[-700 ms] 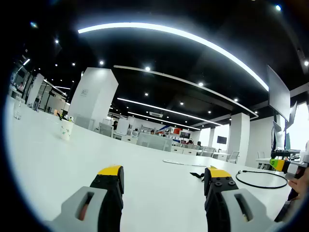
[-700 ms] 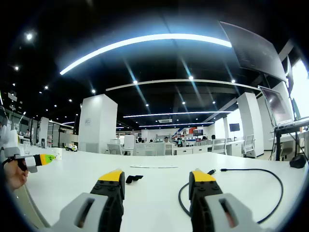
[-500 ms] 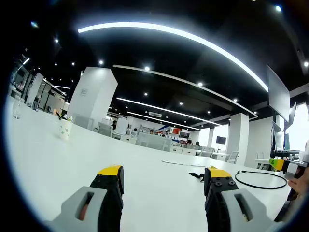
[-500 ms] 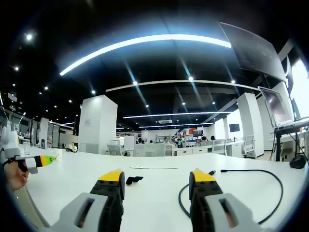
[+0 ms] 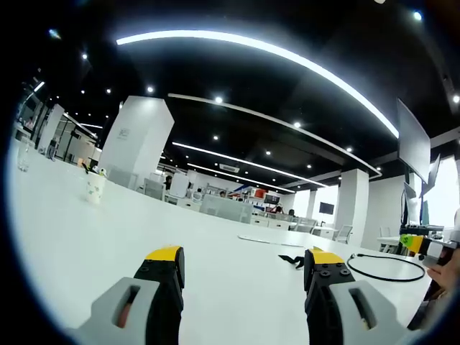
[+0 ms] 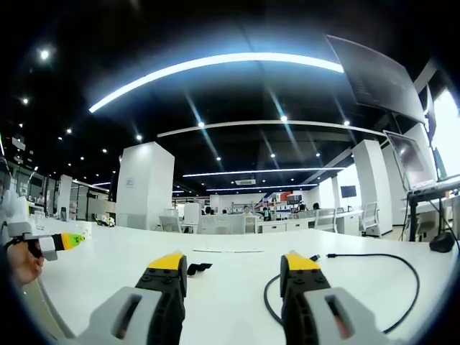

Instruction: Find the charging cable on the desk, coil it up and secure with Velcro.

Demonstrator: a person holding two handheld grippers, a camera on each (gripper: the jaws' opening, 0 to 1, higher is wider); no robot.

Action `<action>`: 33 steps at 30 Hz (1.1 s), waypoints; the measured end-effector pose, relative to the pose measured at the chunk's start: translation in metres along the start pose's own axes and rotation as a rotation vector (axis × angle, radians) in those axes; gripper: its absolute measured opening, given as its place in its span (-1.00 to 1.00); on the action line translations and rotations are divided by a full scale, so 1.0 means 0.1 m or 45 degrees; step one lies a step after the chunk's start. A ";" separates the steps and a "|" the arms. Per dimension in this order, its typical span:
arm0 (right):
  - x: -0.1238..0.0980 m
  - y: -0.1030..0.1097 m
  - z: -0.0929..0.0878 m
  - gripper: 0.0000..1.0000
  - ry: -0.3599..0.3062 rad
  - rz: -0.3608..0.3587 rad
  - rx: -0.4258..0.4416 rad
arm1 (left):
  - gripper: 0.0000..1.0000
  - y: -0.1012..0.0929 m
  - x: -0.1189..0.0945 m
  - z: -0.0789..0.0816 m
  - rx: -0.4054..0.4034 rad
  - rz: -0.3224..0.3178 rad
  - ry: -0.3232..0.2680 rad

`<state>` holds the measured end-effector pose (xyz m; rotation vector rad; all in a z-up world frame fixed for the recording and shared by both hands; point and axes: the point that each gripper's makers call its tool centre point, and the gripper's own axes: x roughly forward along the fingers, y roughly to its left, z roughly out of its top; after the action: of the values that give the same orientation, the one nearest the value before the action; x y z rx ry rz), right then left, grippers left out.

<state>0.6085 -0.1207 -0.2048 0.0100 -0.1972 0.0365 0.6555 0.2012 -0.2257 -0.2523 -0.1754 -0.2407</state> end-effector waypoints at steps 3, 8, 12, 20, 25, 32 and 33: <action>0.00 0.01 0.00 0.06 -0.001 0.002 0.001 | 0.35 0.01 -0.01 0.01 0.003 0.005 -0.006; 0.00 0.01 0.00 0.06 -0.002 0.002 0.001 | 0.35 0.02 -0.01 0.01 0.003 0.008 -0.007; -0.01 0.01 0.00 0.06 -0.002 0.001 0.000 | 0.35 0.02 -0.02 0.01 0.002 0.007 -0.007; -0.01 -0.01 0.00 0.06 -0.001 -0.007 -0.001 | 0.35 0.02 -0.02 -0.01 -0.004 0.004 0.000; -0.01 0.00 -0.01 0.06 0.003 -0.004 0.002 | 0.35 0.02 -0.01 -0.02 -0.004 0.000 0.007; -0.02 -0.02 -0.03 0.05 0.018 -0.008 0.001 | 0.35 -0.02 0.01 -0.02 -0.003 -0.008 0.008; -0.02 -0.03 -0.03 0.05 0.021 -0.013 -0.003 | 0.35 -0.03 0.01 -0.03 -0.003 -0.007 0.009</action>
<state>0.6076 -0.1239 -0.2083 0.0085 -0.1806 0.0265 0.6559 0.1979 -0.2274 -0.2533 -0.1691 -0.2476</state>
